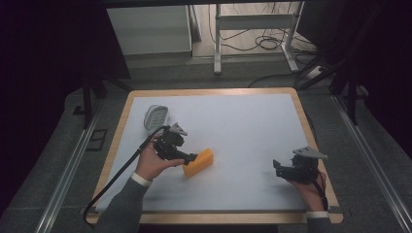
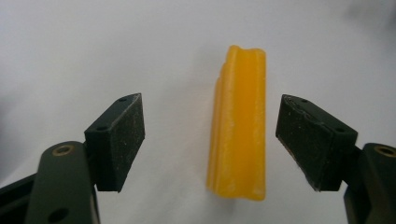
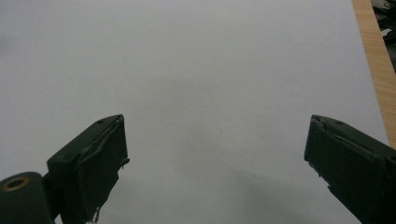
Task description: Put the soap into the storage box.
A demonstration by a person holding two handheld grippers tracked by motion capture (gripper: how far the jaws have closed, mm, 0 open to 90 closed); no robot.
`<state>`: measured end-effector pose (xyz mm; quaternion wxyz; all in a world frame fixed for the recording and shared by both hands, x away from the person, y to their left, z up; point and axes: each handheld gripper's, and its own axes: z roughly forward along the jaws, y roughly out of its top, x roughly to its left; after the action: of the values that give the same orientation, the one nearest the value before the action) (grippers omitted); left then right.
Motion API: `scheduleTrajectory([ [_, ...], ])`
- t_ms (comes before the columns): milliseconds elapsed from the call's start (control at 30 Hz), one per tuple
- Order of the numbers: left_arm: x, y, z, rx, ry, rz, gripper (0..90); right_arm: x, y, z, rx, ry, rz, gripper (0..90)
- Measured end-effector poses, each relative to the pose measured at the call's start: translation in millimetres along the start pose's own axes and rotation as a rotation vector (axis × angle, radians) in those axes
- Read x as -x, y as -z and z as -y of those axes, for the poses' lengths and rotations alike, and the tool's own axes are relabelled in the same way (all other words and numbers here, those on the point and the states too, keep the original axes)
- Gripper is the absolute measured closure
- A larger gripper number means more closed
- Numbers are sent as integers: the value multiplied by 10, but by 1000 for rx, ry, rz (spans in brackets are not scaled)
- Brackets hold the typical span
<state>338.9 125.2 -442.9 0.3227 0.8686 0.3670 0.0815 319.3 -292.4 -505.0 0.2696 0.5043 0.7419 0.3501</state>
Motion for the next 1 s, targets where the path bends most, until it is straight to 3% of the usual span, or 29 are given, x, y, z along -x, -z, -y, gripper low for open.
scheduleTrajectory([
  [100, 30, -104, 5, -30, -3, 3, 252, 0, -2, 3, -1, 3, 2, 60],
  [500, 35, -328, -10, -64, 18, 32, 279, 2, -26, 16, -14, 6, 9, 61],
  [633, 99, -420, -22, -98, -5, 24, 281, 6, -33, 21, -16, 4, 11, 60],
  [767, 166, -476, -30, -112, -34, 1, 322, 5, -28, 21, -14, 9, 9, 60],
  [1000, 149, -578, -15, -154, -22, 27, 411, 6, -33, 27, -17, 15, 10, 60],
])
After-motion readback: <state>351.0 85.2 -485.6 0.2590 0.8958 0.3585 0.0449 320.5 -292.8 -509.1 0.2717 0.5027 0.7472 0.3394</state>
